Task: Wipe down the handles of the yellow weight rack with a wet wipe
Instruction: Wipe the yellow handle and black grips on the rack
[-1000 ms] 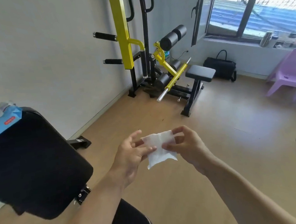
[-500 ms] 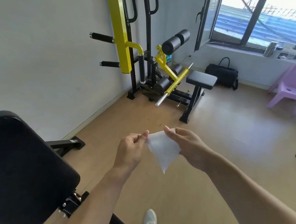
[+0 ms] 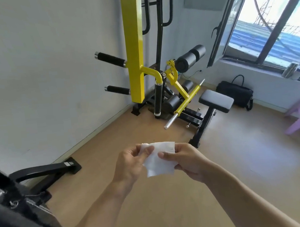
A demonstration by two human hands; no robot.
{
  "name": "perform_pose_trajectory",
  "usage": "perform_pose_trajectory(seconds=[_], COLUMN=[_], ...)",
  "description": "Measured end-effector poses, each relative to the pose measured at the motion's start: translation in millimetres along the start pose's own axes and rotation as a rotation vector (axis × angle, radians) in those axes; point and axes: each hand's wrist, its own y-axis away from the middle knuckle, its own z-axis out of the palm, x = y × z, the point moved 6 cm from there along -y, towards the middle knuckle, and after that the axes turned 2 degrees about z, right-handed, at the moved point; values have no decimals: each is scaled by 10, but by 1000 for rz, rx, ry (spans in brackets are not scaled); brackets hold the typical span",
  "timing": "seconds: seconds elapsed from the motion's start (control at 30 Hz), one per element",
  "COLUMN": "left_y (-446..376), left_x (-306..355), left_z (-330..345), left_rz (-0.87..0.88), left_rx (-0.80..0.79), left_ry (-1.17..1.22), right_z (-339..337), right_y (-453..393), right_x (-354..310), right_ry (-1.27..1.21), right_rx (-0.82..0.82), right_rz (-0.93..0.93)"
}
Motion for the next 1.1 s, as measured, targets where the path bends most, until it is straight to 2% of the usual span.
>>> perform_pose_trajectory(seconds=[0.1, 0.2, 0.27, 0.33, 0.4, 0.47, 0.57, 0.7, 0.77, 0.83, 0.93, 1.1], left_y=[-441, -836, -1064, -1242, -1445, -1669, -2023, -2366, -2492, -2583, -2673, -2772], left_x=[76, 110, 165, 303, 456, 602, 808, 1060, 1090, 1080, 1038, 1049], left_z=[28, 88, 150, 229, 309, 398, 507, 679, 733, 746, 766, 765], left_rz=[-20, -6, 43, 98, 160, 188, 201, 196, 177, 151, 128, 88], left_rx=[-47, -40, -15, 4, 1, -23, 26, 75, 78, 97, 113, 164], left_ry=[-70, -145, -216, -270, -272, -269, -275, -395, -423, -428, -399, -423], right_z=[-21, -177, -368, -662, -971, -1174, -1210, -1065, -997, -995, -1068, -1089], right_y=[-373, -715, -937, -1140, -1302, -1451, -1760, -2078, -2128, -2131, -2209, -2518], right_x=[-137, -226, -307, -383, -515, -721, -1021, -1146, -1154, -1103, -1005, -997], right_ry=[-69, -245, -343, -394, -379, -342, -303, -233, -273, -219, 157, 623], right_rx=[-19, 105, 258, 484, 712, 828, 783, 565, 387, 275, 298, 416], right_rz=[15, 19, 12, -12, -70, -156, -208, -190, -278, -421, -530, -552])
